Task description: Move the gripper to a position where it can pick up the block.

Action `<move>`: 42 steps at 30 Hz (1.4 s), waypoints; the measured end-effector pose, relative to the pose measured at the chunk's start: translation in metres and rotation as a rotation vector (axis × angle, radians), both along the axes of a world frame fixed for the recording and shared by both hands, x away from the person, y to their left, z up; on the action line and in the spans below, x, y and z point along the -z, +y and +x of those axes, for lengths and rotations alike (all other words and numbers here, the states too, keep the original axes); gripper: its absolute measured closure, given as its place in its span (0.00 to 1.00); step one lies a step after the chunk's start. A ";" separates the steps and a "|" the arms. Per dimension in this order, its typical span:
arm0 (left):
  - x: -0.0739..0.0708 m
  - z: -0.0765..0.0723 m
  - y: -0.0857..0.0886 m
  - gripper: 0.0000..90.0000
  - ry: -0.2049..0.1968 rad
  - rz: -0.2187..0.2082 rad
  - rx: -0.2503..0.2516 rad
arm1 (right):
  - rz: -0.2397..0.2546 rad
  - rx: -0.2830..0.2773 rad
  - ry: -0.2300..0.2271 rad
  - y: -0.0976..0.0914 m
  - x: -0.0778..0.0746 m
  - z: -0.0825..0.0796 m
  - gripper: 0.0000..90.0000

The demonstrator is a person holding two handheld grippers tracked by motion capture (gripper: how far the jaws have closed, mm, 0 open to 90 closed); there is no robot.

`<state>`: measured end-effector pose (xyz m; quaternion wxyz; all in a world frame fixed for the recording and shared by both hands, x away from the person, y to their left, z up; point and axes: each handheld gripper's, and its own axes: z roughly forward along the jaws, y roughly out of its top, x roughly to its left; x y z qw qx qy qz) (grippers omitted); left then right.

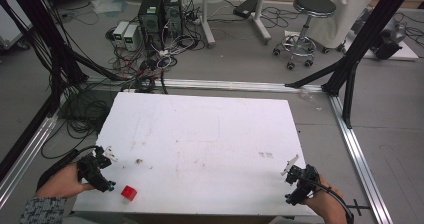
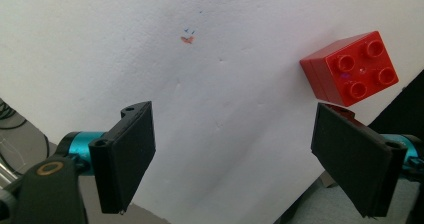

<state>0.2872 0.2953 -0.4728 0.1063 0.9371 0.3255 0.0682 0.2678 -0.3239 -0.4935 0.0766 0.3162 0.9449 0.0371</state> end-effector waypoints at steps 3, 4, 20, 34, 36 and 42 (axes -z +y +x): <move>0.000 0.000 0.001 0.20 -0.001 0.002 -0.005 | 0.000 0.001 0.000 0.000 0.000 0.000 0.13; -0.002 -0.001 0.001 0.20 -0.004 0.000 -0.005 | 0.000 -0.002 0.001 0.001 -0.001 0.000 0.13; -0.001 0.000 -0.001 0.20 -0.021 0.006 0.007 | 0.010 0.012 -0.018 0.000 -0.006 -0.002 0.13; 0.005 0.002 -0.005 0.18 -0.053 0.113 0.212 | 0.028 0.008 -0.026 0.001 -0.010 -0.003 0.13; 0.004 0.001 -0.006 0.18 -0.048 0.113 0.247 | 0.026 0.009 -0.029 0.001 -0.011 -0.003 0.13; 0.000 -0.003 -0.011 0.18 -0.051 0.142 0.400 | 0.020 0.003 -0.035 0.001 -0.012 -0.002 0.13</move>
